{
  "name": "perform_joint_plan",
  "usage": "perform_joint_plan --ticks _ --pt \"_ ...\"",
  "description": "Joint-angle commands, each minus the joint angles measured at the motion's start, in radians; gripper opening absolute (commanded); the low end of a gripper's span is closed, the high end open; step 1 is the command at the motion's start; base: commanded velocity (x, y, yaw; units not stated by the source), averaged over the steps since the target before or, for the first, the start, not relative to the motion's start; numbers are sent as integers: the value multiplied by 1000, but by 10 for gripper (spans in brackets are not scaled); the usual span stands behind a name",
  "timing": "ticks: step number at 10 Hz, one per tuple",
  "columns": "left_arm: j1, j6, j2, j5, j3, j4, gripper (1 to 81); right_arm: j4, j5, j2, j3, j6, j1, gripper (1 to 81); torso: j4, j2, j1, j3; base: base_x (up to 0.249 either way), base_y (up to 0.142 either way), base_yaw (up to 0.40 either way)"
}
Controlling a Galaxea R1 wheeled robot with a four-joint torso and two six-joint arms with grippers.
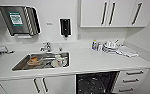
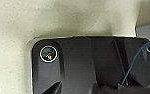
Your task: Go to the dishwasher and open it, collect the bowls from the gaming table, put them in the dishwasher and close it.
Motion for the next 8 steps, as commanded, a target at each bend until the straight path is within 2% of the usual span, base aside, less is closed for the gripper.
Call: perform_joint_plan --ticks 1,3,4,8 --pt "-32 6 2 61 -21 -4 811 -10 -58 -12 2 -5 38 811 0 95 -61 0 0 0 0" --pt "-31 6 22 61 -65 -7 811 -10 -58 -2 2 -3 38 811 0 164 -106 0 0 0 0" --pt "-29 6 34 61 -81 -5 811 -10 -58 2 2 -5 38 811 0 202 -130 34 0 0 0" --pt "-22 6 48 61 -89 -5 811 -11 -53 5 2 -5 37 811 0 331 -213 104 0 0 0"
